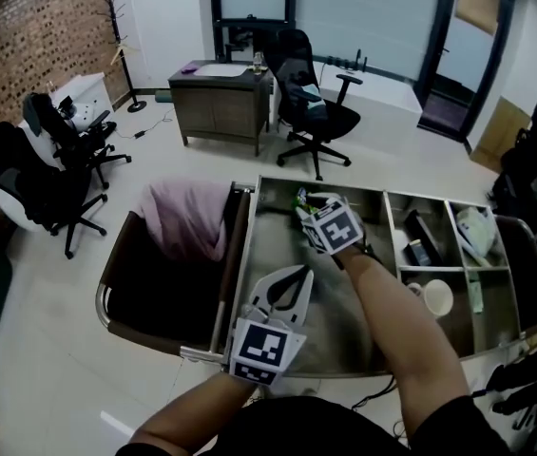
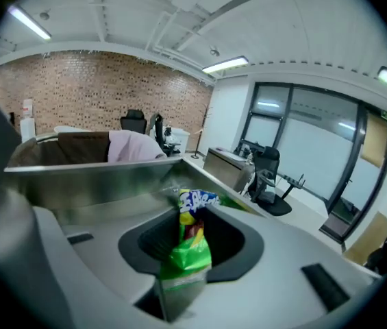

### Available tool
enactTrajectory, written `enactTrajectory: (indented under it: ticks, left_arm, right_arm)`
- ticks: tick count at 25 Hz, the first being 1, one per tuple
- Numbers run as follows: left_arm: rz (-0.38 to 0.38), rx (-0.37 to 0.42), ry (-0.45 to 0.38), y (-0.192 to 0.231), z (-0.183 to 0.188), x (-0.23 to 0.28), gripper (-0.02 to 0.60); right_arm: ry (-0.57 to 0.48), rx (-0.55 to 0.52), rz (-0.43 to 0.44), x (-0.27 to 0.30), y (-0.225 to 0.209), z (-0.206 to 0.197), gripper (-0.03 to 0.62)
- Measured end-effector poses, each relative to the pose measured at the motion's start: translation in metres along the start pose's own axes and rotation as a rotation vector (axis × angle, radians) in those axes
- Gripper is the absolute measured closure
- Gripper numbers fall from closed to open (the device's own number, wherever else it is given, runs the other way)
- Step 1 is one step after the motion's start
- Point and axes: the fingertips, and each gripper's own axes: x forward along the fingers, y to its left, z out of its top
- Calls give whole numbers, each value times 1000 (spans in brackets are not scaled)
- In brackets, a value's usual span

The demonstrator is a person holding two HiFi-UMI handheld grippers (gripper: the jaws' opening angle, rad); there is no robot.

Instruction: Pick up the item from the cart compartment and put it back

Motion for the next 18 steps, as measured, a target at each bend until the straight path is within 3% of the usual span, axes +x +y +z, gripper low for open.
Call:
enactTrajectory:
  ticks: [5, 18]
  left_arm:
    - [2, 2, 3, -1, 0, -1, 581]
    - [0, -5, 6, -1, 1, 0, 581]
  right_arm:
    - [-61, 77, -22, -34, -13, 8, 473]
    - [-350, 261, -7, -153, -13, 33, 474]
